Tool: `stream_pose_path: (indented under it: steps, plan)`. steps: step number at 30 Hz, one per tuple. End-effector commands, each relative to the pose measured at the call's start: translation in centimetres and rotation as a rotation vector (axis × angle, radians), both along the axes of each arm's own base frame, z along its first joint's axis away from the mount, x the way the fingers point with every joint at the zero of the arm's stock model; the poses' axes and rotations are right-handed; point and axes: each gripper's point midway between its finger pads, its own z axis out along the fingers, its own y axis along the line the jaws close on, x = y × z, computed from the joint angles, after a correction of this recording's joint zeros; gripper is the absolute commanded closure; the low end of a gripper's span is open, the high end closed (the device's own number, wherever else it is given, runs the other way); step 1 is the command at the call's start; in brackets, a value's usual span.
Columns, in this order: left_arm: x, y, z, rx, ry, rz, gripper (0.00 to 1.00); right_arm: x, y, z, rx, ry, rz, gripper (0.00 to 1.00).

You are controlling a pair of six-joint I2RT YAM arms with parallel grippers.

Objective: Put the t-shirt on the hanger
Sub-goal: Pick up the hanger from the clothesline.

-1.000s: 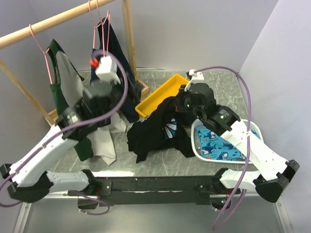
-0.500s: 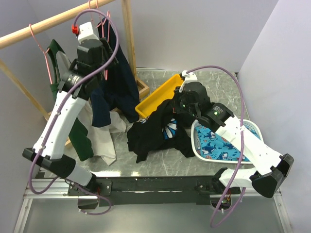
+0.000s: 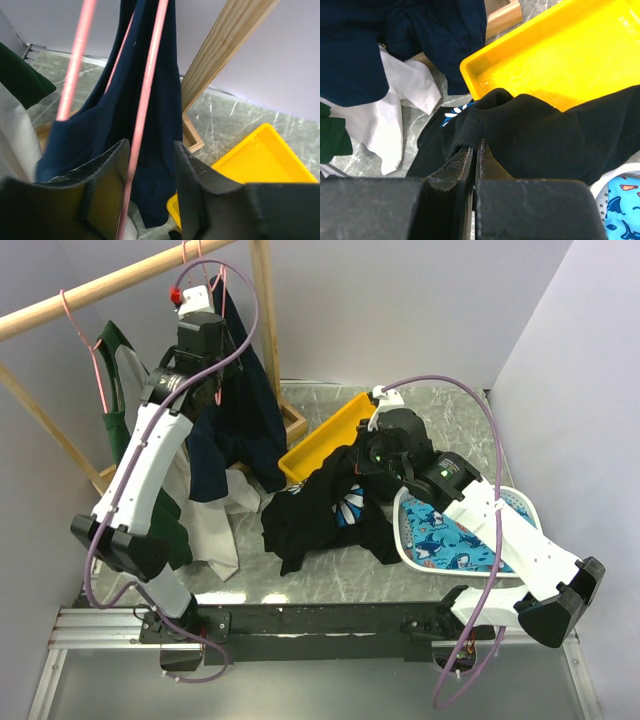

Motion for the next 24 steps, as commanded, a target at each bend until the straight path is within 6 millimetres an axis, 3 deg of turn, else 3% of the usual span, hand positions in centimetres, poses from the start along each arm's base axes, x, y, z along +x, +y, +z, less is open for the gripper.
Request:
stream_pose_path:
  steps: [1,6,10,18,24]
  plan:
    - [0.6,0.6,2.6,0.03,-0.081,0.012,0.59,0.5,0.4,3.1,0.055,-0.071,0.01,1.0]
    - [1.7,0.6,2.5,0.08,-0.088,0.013,0.76,0.5,0.5,3.2,0.057,-0.069,0.016,1.0]
    - [1.8,0.5,3.6,0.089,-0.126,-0.001,0.99,0.5,0.4,3.6,0.055,-0.074,0.014,1.0]
    - [-0.4,-0.5,7.7,0.06,-0.244,-0.113,0.99,0.6,0.2,4.1,0.044,-0.085,0.009,1.0]
    - [-1.5,-0.9,8.5,0.078,-0.27,-0.171,0.99,0.7,0.3,3.9,0.039,-0.082,0.013,1.0]
